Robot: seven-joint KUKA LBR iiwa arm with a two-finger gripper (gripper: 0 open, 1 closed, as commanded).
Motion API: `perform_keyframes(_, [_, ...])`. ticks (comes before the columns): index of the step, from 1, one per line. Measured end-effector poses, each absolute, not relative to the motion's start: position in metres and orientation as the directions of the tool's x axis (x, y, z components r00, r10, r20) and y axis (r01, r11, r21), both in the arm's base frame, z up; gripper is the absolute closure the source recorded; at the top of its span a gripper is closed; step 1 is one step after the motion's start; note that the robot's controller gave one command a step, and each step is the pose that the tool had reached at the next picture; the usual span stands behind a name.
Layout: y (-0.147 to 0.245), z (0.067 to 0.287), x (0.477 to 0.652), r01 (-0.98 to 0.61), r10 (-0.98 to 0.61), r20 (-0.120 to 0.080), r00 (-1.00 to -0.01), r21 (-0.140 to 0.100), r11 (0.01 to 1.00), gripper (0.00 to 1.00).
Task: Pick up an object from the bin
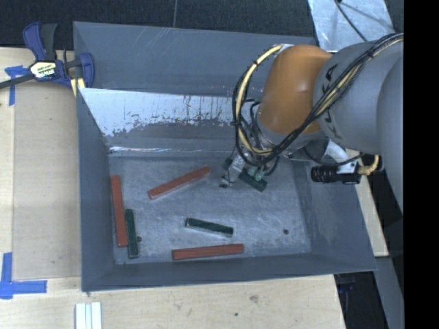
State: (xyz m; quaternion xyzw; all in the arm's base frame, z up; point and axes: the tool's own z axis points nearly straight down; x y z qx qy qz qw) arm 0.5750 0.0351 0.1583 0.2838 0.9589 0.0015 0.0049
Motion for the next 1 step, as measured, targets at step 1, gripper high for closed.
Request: perform_keyframes(1, [0.0348, 0.1651, 0.5761, 0.54, 0.54, -0.005, -0.841, 0.003, 0.841, 1.0])
